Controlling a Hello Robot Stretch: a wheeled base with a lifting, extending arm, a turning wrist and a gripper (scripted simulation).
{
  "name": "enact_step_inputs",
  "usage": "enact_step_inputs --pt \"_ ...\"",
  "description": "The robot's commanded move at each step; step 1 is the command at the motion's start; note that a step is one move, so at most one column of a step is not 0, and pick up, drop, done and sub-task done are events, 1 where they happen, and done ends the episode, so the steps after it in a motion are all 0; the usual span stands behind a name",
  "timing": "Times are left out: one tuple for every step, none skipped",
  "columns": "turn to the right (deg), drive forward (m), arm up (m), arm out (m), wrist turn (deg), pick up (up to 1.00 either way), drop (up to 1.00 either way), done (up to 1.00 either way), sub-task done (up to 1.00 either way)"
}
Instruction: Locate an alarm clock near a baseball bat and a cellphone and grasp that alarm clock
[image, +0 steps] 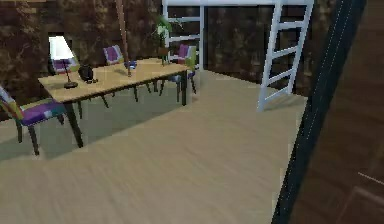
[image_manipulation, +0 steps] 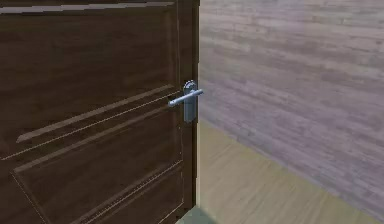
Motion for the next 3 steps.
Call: enact_step_inputs --pt "-24.0 0.0 0.0 0.0 0.0 0.0 0.0 0.0 0.0" --pt "0.0 0.5 0.0 0.0 0.0 0.0 0.0 0.0 0.0" --pt "6.0 0.0 0.0 0.0 0.0 0.0 0.0 0.0 0.0"
